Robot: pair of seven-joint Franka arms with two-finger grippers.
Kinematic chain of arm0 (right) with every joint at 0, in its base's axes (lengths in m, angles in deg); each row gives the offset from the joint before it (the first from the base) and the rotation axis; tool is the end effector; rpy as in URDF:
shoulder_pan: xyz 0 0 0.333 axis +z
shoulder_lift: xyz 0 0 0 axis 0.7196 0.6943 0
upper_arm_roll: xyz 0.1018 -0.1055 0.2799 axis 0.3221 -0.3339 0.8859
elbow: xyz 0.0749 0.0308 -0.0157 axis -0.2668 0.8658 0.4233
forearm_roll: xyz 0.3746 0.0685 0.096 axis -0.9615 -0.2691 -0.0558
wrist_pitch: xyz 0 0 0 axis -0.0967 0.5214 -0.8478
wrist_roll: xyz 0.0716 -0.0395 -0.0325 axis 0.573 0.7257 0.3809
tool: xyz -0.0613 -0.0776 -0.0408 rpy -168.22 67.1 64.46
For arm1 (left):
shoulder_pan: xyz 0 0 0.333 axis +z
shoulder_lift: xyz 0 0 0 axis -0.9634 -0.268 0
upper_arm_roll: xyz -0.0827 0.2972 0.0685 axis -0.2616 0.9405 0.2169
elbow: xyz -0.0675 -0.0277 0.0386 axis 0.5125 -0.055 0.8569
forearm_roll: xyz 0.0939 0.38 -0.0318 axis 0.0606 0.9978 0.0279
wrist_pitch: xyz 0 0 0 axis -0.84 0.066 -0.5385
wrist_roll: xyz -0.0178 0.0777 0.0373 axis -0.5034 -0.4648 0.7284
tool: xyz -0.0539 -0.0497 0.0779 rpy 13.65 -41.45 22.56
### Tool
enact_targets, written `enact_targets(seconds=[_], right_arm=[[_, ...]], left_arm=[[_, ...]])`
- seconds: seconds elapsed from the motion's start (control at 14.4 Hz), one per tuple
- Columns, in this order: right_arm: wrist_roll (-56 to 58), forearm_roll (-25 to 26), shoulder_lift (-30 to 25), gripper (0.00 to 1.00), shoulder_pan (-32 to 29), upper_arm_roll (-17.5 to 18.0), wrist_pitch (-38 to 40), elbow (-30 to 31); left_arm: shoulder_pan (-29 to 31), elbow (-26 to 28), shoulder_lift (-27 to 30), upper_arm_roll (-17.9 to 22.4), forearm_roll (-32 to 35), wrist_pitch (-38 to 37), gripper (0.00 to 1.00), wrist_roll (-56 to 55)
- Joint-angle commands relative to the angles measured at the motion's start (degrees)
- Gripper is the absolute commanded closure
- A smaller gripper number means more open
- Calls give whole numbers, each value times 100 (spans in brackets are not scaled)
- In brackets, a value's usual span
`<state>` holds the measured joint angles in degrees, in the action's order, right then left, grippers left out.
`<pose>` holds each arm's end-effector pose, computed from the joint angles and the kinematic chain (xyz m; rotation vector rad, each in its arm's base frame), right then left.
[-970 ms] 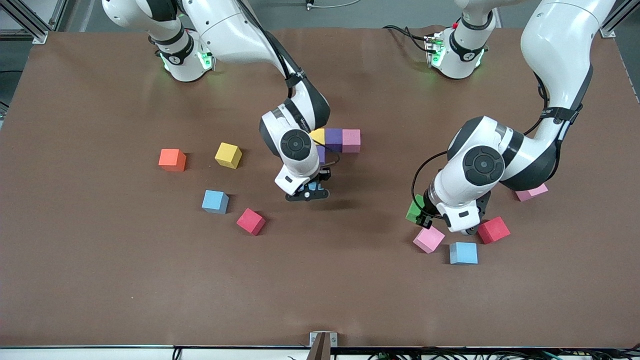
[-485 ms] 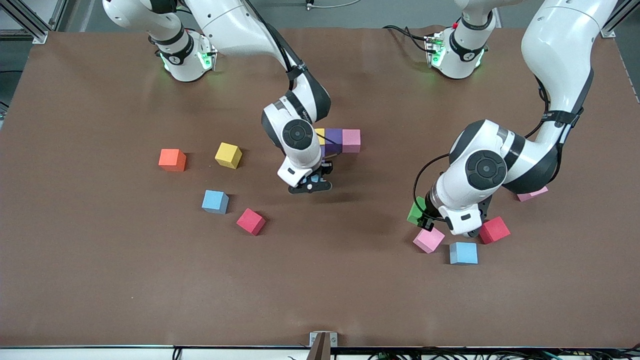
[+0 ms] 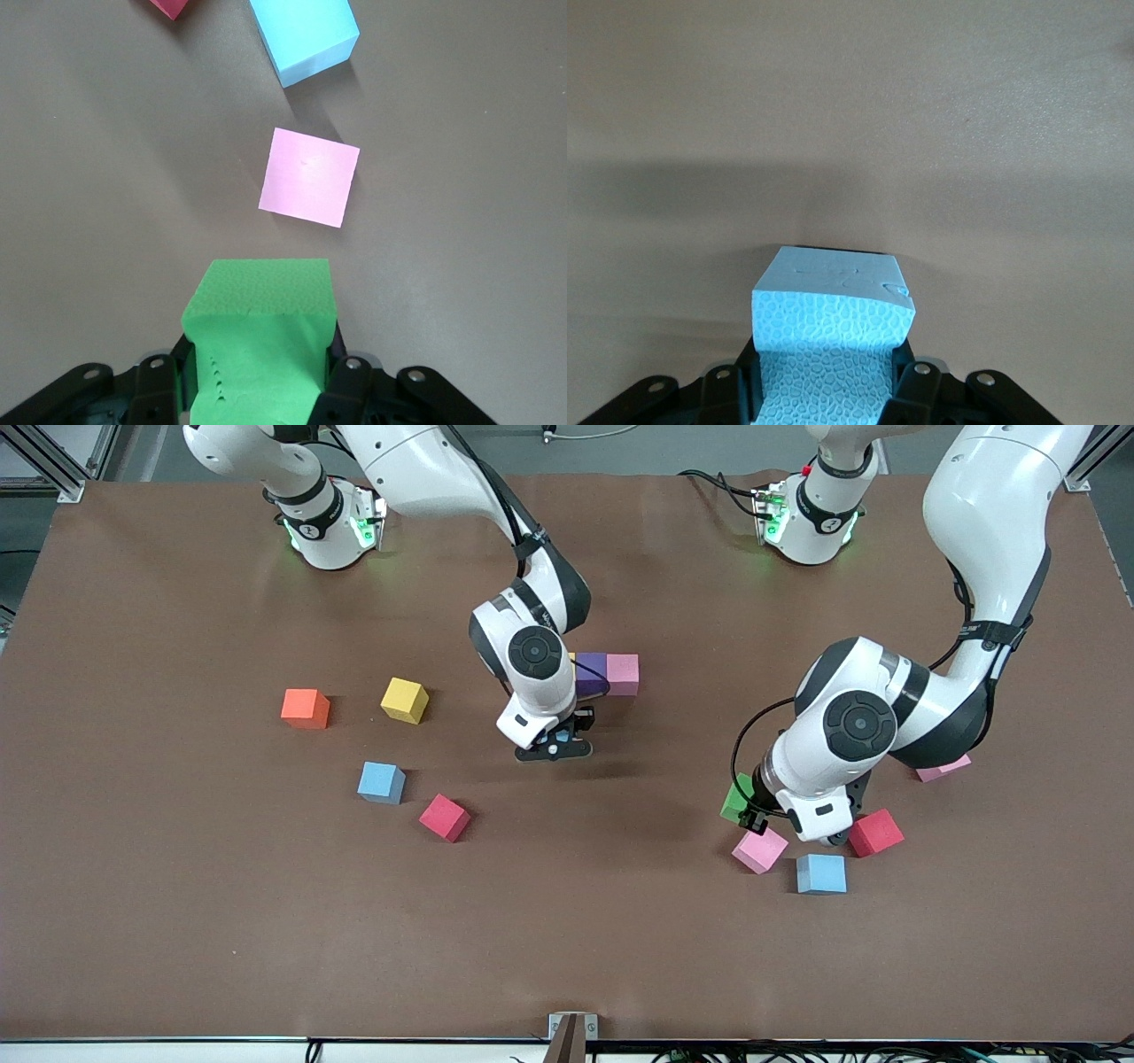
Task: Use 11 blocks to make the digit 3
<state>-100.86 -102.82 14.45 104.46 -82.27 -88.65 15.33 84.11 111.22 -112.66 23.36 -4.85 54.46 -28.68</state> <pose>0.4934 0.4960 0.2217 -3.0893 -0.1090 0.0885 0.6438 -0.2438 0.3429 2.6804 1.6242 -0.0434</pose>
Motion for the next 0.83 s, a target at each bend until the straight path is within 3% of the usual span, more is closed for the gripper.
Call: enact_targets(seconds=[0.0,0.76], right_arm=[[-105,141,-184,99,81,-54,-50,267],[-70,150,-166,99,81,-54,-24,258]], left_arm=[[-51,-138,-111,-13,32,-112,85,8],[-262,-76,-120,-30,33,-121,85,-185]])
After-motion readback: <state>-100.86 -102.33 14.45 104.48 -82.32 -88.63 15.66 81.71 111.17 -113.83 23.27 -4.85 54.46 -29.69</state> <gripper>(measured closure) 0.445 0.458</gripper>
